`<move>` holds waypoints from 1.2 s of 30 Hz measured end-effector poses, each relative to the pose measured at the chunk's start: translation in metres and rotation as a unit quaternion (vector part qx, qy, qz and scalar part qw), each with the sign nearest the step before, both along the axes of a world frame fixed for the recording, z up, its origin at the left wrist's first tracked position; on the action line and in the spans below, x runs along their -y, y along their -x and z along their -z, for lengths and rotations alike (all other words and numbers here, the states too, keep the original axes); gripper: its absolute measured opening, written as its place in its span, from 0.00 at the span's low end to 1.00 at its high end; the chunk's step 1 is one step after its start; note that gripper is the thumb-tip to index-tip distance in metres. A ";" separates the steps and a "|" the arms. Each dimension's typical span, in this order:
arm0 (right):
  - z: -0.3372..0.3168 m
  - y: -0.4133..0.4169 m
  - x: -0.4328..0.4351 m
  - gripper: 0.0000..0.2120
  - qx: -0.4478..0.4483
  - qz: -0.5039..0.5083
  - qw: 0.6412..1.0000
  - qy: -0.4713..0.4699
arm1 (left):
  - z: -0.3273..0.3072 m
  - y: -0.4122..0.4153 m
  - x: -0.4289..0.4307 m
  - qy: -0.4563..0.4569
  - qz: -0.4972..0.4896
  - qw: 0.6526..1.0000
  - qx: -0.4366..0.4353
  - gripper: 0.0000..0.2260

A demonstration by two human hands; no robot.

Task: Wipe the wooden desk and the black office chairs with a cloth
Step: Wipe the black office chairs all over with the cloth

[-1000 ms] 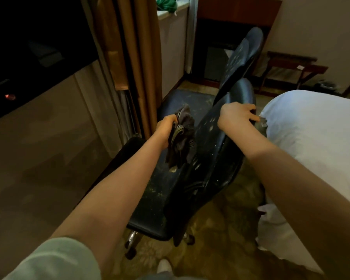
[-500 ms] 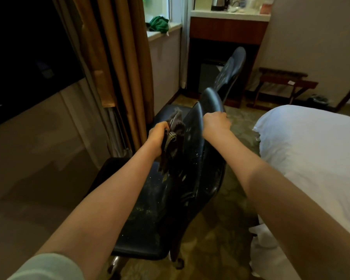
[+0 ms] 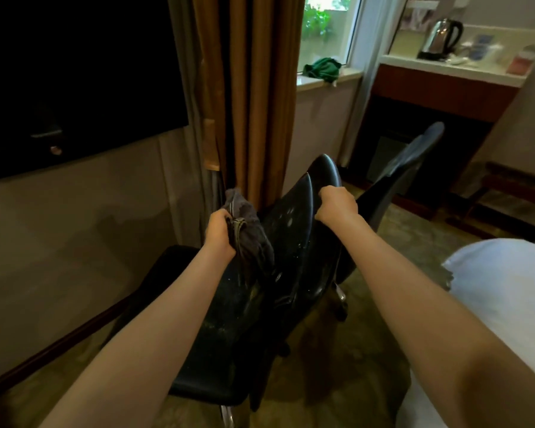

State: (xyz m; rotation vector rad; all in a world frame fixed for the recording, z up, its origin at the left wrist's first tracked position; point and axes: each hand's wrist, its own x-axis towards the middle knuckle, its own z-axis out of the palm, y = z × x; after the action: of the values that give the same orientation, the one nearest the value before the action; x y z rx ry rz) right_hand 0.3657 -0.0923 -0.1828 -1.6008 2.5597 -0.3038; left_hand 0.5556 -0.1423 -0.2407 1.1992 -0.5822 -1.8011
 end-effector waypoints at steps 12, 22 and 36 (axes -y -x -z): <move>0.003 0.062 0.084 0.17 -0.036 -0.102 0.994 -0.006 | -0.015 0.056 0.088 0.017 -0.018 0.999 0.047 0.27; 0.010 0.097 0.181 0.19 -0.041 -0.218 0.975 0.016 | 0.004 0.083 0.164 0.007 -0.130 0.990 0.055 0.17; 0.000 0.110 0.270 0.22 -0.065 -0.381 0.922 0.007 | 0.002 0.076 0.180 -0.011 -0.302 0.951 0.057 0.11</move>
State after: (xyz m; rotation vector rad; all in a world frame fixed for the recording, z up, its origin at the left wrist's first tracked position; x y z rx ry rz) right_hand 0.2556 -0.3621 -0.1832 -2.5103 1.7854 -0.1351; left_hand 0.4796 -0.3228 -0.2426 1.3264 -0.2163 -1.2259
